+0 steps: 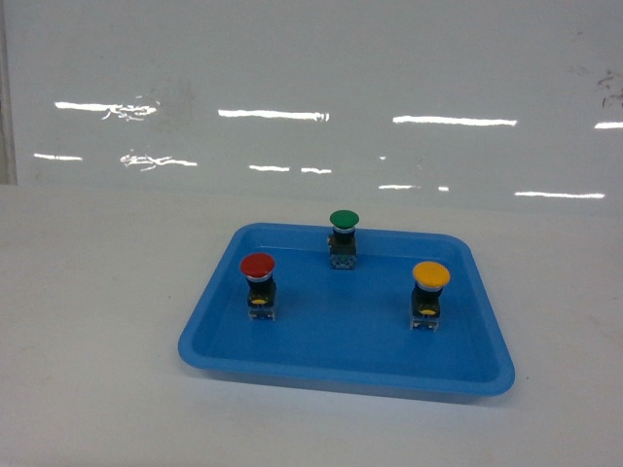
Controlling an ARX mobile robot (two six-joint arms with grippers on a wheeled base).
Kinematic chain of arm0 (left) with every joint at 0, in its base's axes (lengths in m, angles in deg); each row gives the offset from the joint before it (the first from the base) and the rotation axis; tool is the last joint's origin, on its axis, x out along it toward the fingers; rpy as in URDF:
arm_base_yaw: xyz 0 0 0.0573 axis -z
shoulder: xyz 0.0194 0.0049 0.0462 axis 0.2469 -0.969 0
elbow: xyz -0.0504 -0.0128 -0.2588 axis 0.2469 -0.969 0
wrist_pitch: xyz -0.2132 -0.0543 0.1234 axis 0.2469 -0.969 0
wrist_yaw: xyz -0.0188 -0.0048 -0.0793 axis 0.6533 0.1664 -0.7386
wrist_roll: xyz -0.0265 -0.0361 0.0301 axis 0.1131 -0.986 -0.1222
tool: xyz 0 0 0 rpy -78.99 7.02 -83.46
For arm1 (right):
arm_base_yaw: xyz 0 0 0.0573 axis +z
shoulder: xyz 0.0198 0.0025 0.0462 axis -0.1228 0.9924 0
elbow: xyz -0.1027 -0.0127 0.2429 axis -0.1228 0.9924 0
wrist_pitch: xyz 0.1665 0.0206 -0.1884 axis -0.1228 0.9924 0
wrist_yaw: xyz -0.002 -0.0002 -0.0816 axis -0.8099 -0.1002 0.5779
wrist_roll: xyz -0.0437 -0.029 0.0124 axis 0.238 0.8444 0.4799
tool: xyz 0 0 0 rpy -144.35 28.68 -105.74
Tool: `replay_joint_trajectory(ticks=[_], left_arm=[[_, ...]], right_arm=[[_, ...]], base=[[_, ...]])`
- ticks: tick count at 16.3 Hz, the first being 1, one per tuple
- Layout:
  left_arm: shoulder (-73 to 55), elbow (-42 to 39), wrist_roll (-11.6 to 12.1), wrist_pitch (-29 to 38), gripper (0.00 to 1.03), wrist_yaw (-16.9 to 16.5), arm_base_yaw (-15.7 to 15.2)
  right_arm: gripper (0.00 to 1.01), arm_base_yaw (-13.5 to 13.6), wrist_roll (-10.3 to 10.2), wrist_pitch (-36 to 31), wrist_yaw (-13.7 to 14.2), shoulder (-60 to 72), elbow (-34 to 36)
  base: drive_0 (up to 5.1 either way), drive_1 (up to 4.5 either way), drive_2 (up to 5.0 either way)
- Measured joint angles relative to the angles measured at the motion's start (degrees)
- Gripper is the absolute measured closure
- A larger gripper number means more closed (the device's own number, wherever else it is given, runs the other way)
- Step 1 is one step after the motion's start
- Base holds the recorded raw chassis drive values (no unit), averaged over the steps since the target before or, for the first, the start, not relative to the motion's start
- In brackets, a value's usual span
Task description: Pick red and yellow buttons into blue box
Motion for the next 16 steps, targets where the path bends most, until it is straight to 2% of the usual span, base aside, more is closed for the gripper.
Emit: replay_joint_trajectory(ticks=[16], left_arm=[[0.00, 0.00, 0.00, 0.00, 0.05, 0.02, 0.00]], right_arm=[[0.03, 0.00, 0.00, 0.02, 0.00, 0.00, 0.00]], base=[[0.0, 0.00, 0.0]])
